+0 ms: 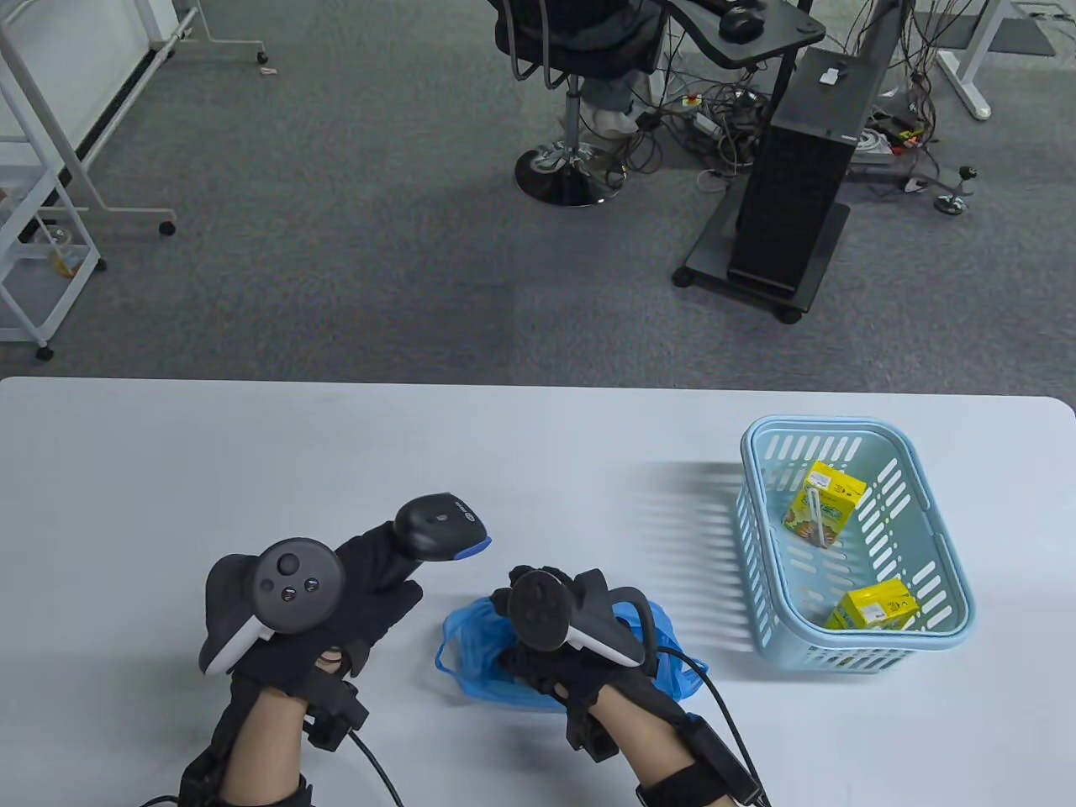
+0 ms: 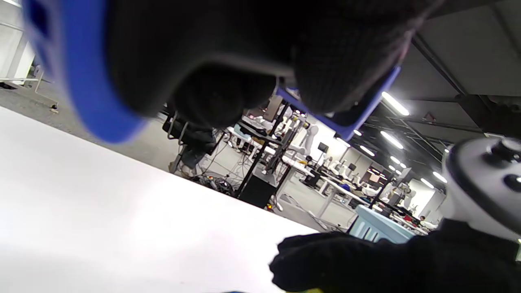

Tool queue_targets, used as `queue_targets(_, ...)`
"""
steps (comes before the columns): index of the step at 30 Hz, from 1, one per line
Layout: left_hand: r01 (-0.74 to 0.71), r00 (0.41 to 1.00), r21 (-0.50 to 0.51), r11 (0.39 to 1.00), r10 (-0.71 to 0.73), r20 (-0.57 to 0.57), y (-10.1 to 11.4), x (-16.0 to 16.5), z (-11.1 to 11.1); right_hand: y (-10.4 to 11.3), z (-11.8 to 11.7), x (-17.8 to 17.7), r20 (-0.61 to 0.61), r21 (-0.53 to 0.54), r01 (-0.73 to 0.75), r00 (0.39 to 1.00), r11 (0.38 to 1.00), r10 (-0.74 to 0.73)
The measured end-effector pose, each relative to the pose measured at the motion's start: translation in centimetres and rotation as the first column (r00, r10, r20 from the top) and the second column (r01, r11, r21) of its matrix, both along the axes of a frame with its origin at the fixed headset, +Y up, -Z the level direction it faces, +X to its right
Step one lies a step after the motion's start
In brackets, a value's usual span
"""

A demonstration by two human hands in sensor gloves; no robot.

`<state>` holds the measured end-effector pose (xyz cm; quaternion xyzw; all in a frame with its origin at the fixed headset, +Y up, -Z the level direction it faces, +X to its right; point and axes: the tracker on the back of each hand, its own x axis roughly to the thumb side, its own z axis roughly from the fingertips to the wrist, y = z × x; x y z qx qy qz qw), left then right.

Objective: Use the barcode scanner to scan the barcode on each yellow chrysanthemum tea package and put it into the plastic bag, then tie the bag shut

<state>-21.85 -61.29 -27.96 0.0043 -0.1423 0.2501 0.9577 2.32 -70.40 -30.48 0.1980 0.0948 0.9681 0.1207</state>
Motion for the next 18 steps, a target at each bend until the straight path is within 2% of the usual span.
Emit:
queue_targets(4, 0.002, 1.000, 0.008, 1.000, -0.002, 0.021, 0.2, 0.5, 0.1, 1.5, 0.6, 1.5, 0.005, 0.037, 0.010, 1.000, 0.999, -0.010)
queue_targets(9, 0.008, 0.998, 0.016, 1.000, -0.009, 0.060, 0.2, 1.4, 0.2, 5.3, 1.5, 5.4, 0.074, 0.106, 0.009, 0.997, 0.994, -0.017)
queue_targets(14, 0.014, 0.994, 0.027, 1.000, -0.017, 0.111, 0.5, 2.4, 0.6, 9.2, 1.2, 10.2, 0.196, 0.211, 0.022, 0.978, 0.977, -0.064)
queue_targets(18, -0.008, 0.983, 0.058, 0.998, -0.003, 0.184, 1.2, 3.5, 1.3, 11.5, -0.5, 14.8, 0.349, 0.233, -0.080, 0.937, 0.969, -0.007)
